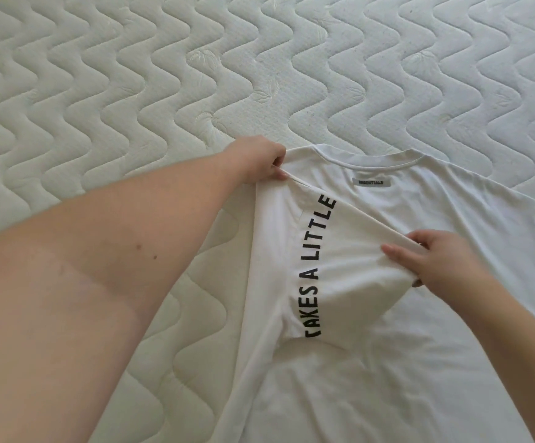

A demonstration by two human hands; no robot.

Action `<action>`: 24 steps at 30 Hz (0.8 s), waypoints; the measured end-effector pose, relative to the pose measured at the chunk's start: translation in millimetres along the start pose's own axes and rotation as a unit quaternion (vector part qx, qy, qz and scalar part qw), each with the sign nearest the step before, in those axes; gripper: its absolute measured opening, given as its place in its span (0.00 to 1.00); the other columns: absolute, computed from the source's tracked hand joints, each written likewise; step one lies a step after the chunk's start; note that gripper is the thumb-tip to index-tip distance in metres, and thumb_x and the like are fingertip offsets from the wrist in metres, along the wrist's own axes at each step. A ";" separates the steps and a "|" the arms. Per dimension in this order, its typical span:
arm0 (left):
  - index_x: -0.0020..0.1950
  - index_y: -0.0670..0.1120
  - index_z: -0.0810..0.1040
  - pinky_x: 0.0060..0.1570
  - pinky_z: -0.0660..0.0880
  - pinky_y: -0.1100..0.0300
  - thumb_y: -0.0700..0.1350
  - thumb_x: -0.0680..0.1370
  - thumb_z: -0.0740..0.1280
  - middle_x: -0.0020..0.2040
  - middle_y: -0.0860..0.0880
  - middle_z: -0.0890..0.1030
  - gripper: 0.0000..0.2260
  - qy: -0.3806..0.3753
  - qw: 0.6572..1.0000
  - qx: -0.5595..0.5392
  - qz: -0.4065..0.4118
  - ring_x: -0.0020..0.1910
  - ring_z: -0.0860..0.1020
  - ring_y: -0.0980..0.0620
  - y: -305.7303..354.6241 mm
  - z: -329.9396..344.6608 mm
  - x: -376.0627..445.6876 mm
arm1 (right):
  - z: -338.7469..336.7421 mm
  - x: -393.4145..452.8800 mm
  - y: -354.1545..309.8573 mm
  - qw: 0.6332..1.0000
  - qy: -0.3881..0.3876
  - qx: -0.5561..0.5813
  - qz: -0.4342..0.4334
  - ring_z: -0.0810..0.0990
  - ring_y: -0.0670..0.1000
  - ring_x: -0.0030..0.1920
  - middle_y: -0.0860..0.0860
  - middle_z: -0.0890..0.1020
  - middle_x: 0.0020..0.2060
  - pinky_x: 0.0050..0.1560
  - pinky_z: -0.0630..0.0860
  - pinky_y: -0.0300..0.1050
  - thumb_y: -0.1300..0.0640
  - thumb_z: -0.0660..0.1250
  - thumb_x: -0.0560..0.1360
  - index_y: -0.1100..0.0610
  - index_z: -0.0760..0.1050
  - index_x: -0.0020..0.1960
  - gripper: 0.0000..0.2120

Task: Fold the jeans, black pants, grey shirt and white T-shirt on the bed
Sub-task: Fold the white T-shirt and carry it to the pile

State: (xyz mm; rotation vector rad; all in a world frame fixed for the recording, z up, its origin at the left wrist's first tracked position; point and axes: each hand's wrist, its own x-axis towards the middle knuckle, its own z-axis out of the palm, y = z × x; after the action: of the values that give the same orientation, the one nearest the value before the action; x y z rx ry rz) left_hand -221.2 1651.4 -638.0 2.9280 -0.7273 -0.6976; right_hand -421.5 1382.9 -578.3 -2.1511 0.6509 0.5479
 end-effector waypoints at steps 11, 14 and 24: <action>0.48 0.51 0.70 0.42 0.65 0.54 0.61 0.77 0.65 0.53 0.46 0.79 0.14 0.047 0.998 -0.037 -0.021 0.51 0.76 0.44 5.0 15.7 0.6 | 11.5 16.6 47.7 0.990 0.082 0.109 0.017 0.85 0.50 0.35 0.50 0.84 0.37 0.37 0.79 0.44 0.49 0.76 0.70 0.48 0.81 0.45 0.07; 0.48 0.51 0.69 0.43 0.64 0.55 0.59 0.78 0.65 0.53 0.46 0.79 0.13 0.052 0.996 -0.063 -0.040 0.48 0.74 0.46 8.2 19.1 -2.8 | 18.7 14.8 50.1 0.989 0.075 0.118 0.052 0.83 0.54 0.36 0.53 0.83 0.40 0.42 0.81 0.51 0.46 0.72 0.73 0.50 0.79 0.51 0.11; 0.63 0.48 0.71 0.50 0.73 0.50 0.53 0.75 0.71 0.63 0.46 0.68 0.21 0.196 0.947 -0.223 -0.124 0.56 0.75 0.42 28.1 32.8 -34.2 | 63.6 -30.1 54.2 0.994 -0.030 0.053 0.090 0.83 0.48 0.42 0.47 0.85 0.41 0.43 0.77 0.46 0.45 0.75 0.70 0.55 0.81 0.49 0.14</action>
State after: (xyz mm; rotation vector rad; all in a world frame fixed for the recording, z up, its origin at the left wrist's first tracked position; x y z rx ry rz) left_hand -274.7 1644.1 -649.0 2.6234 -0.1372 -0.2252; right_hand -488.3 1412.1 -629.1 -1.9809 0.8274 0.6579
